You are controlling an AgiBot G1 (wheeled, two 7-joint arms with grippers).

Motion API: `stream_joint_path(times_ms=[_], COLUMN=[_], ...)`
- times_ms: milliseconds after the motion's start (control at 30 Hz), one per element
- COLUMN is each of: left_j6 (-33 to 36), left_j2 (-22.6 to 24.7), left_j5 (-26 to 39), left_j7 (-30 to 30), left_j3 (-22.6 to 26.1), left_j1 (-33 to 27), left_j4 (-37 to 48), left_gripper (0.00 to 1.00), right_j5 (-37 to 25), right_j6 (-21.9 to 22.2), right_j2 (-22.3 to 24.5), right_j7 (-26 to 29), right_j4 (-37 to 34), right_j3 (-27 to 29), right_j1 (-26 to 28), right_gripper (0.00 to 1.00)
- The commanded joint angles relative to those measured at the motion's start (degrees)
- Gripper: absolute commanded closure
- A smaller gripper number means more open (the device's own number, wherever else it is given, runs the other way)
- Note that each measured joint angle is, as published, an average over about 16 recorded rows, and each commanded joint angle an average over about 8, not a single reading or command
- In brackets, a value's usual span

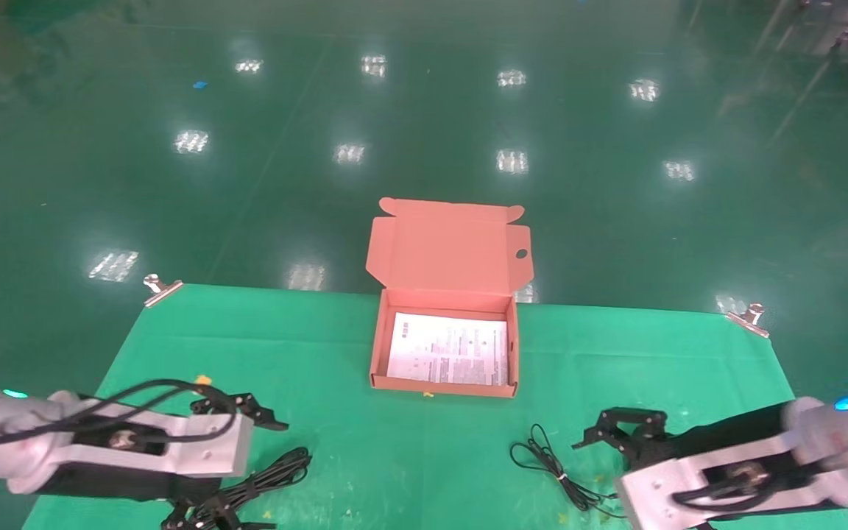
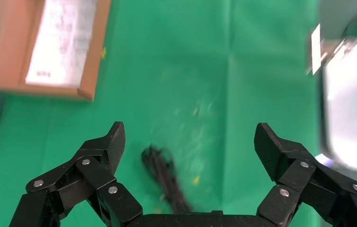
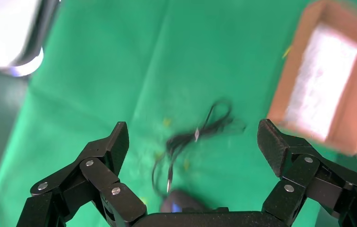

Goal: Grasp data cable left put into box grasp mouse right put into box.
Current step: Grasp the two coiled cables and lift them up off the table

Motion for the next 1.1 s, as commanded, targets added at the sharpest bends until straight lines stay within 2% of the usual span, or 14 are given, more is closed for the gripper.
stream_joint_path(times_ms=[33, 300, 533, 833, 1100], left_j6=[-0.96, -8.54, -14.26, -16.39, -16.54], left_j2=[1.37, 5.28, 7.68, 10.58, 12.60], left_j5=[4.17, 16.59, 22.85, 22.52, 20.43], left_j7=[0.35, -0.59, -3.88, -8.05, -6.68], left_j3=[1.60, 5.41, 6.55, 5.91, 5.22], left_j1=[-0.40, 2.21, 4.47, 5.35, 3.94], left_j4=[-0.02, 3.86, 7.23, 15.57, 23.15], left_gripper=[0.00, 0.00, 0.00, 0.00, 0.00], right_j5=[-4.00, -16.07, -22.86, -26.28, -27.60], right_j6=[1.01, 8.12, 13.76, 17.29, 19.40], right_j2=[-1.06, -4.15, -5.81, -8.90, -13.25], right_j7=[-0.91, -0.23, 3.75, 10.29, 15.87], right_j4=[0.02, -0.10, -0.71, -4.07, -10.87], right_j3=[-2.14, -6.23, -7.56, -7.60, -7.12], right_j1=[0.08, -4.32, -8.02, -10.10, -10.09], right_gripper=[0.00, 0.00, 0.00, 0.00, 0.00])
